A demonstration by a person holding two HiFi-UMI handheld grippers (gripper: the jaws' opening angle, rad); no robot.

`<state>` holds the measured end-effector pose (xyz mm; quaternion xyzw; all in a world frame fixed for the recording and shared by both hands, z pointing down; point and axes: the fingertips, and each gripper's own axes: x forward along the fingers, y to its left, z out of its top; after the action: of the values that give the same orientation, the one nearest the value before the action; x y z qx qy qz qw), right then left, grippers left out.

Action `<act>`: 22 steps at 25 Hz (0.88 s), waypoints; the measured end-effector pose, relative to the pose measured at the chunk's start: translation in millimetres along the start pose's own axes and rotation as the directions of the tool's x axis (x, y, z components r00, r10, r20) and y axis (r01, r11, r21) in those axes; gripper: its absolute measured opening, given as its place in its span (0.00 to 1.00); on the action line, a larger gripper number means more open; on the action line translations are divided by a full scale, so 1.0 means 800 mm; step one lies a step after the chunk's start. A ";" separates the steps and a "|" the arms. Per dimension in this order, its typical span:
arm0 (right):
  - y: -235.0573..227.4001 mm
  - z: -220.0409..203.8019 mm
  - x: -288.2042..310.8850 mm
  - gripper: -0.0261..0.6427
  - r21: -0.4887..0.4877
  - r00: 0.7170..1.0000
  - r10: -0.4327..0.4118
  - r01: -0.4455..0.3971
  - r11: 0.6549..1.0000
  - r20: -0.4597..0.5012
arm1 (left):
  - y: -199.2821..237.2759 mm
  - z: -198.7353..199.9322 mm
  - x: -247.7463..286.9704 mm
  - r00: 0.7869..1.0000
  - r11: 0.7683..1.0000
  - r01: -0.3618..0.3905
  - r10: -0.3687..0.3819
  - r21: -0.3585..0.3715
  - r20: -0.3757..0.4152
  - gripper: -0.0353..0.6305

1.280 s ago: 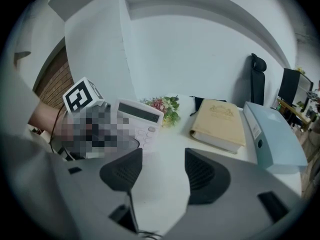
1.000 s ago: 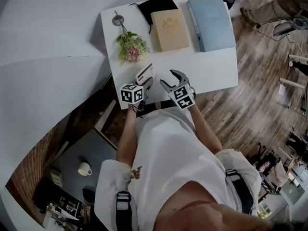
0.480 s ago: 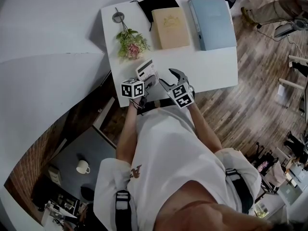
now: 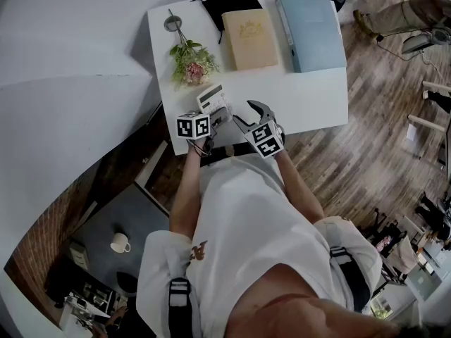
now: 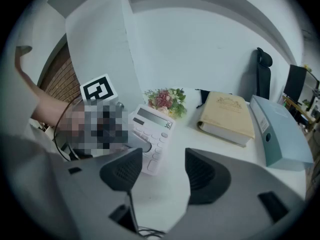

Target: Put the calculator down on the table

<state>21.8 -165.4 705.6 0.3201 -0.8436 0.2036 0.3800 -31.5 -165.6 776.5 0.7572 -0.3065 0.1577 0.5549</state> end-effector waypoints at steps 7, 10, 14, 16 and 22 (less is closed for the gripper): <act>-0.001 0.000 -0.002 0.44 -0.002 1.000 -0.003 0.003 1.000 0.006 | 0.005 -0.001 -0.003 0.999 0.999 -0.044 0.044 0.016 -0.013 0.32; -0.001 -0.001 -0.002 0.44 -0.002 1.000 -0.004 0.004 1.000 0.005 | 0.004 0.000 -0.002 0.999 0.998 -0.050 0.051 0.023 -0.008 0.33; -0.002 0.000 -0.003 0.44 -0.004 1.000 -0.005 0.005 1.000 0.009 | 0.005 0.001 -0.003 0.998 0.996 -0.068 0.069 0.050 -0.010 0.35; -0.002 0.000 -0.004 0.44 -0.004 1.000 -0.007 0.007 1.000 0.011 | 0.005 0.000 -0.005 0.997 0.995 -0.078 0.079 0.063 -0.014 0.36; -0.001 -0.004 -0.006 0.44 -0.002 1.000 -0.007 0.007 1.000 0.003 | 0.007 -0.003 -0.011 0.992 0.986 -0.121 0.125 0.117 -0.025 0.40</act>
<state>26.3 -162.1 704.0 0.3231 -0.8433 0.2009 0.3795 -41.3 -161.8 776.5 0.7650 -0.3339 0.2214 0.5042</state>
